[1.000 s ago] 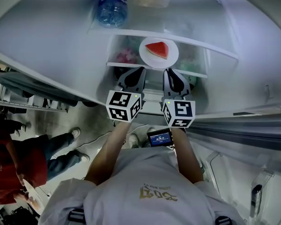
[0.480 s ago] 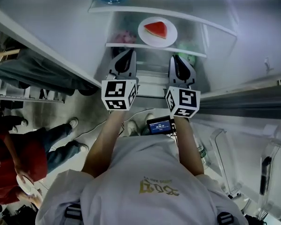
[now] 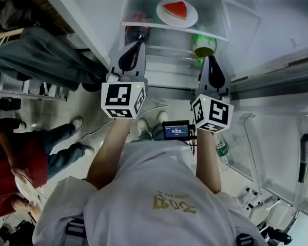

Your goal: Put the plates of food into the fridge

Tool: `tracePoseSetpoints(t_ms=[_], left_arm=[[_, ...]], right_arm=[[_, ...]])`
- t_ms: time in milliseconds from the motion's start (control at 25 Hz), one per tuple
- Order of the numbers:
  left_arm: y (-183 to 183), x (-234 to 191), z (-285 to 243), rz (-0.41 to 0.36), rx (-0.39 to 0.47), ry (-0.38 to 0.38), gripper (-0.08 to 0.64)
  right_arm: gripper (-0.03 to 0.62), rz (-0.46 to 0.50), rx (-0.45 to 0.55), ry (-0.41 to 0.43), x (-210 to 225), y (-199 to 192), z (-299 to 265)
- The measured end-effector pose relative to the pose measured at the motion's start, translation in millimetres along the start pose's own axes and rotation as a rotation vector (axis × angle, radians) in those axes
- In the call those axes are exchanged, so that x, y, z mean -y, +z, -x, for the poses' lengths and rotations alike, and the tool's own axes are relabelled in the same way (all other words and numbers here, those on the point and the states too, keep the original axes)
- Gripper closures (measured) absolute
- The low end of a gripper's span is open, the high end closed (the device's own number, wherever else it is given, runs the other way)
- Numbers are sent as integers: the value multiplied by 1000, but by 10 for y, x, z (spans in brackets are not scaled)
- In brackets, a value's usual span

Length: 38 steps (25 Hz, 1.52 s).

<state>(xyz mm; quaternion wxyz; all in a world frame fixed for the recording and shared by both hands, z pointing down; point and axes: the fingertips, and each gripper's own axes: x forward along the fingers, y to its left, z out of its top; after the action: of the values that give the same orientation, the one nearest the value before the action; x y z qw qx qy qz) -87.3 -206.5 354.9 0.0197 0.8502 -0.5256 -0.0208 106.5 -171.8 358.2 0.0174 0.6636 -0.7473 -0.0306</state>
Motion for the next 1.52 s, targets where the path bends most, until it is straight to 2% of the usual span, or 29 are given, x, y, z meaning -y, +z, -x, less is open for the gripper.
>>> tracePoseSetpoints(t_ms=[200,360,480,680,920,1200,1520], left_arm=[[157,-2,335,-11,43,21,554],[218,85,636,-49,80,35,554],[212,144,868,-48,85,60,554],[237,411,1212,-58,97,97,554],[214,887,1616,-71,97,102,554],[124,1099,1906,-63,74,102,554],[113,1295,2072,-64,65,92,555]], right_arm=[[554,-5,45,5,-63,157,357],[554,-14,60,8,1,141,666],[555,-15,64,7,42,141,892],[565,-17,95,26,77,174,1297],[566,-3,79,62,70,129,1811],[566,-17,87,75,45,123,2180],[571,-28,66,100,-41,37,2337]])
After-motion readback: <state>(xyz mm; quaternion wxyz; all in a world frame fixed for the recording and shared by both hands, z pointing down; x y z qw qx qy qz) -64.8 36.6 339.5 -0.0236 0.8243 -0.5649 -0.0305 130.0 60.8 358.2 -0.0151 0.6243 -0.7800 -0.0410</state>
